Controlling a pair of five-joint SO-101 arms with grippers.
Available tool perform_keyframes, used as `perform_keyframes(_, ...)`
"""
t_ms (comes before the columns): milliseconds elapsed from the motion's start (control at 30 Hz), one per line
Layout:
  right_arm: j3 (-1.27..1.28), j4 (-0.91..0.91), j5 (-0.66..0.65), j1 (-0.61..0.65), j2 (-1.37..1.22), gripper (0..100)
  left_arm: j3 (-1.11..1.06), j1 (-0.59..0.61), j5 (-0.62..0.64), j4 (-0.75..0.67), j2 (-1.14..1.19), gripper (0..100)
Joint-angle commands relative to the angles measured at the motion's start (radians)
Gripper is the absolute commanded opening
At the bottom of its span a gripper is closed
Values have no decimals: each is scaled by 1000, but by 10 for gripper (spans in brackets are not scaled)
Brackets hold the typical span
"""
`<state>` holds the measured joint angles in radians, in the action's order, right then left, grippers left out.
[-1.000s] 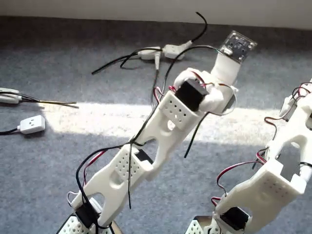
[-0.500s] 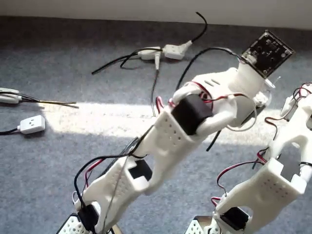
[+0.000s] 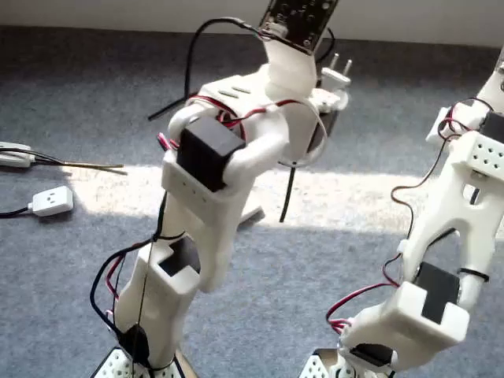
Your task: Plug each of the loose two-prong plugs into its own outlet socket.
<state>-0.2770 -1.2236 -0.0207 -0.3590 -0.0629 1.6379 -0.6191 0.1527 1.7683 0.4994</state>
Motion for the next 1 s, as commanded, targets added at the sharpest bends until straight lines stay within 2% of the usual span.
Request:
perform_keyframes(0, -36, -5, 14, 45, 150, 8, 18, -81, 12, 6, -85, 6)
perform_keyframes(133, -35, -36, 51, 77, 213, 8, -116, -87, 12, 8, -185, 6)
perform_keyframes(267, -35, -68, 104, 91, 225, 8, -446, -85, 17, 8, -340, 6)
perform_keyframes(467, -42, -113, 106, 116, 232, 8, -944, -85, 14, -2, -734, 6)
perform_keyframes(533, -45, -140, 106, 145, 234, 7, -1110, -76, 9, -46, -849, 6)
perform_keyframes(600, -47, -173, 106, 174, 236, 7, -1313, -18, 9, -157, -935, 6)
perform_keyframes(667, -47, -199, 106, 206, 245, 7, -1552, 45, 9, -334, -1000, 6)
perform_keyframes(800, -42, -203, 104, 232, 340, 7, -2049, 108, 9, -830, -1110, 6)
perform_keyframes(900, -38, -203, 94, 243, 430, 7, -2350, 93, 9, -1178, -1208, 6)
perform_keyframes(967, -22, -223, 49, 303, 473, 7, -2511, 67, 9, -1389, -1257, 6)
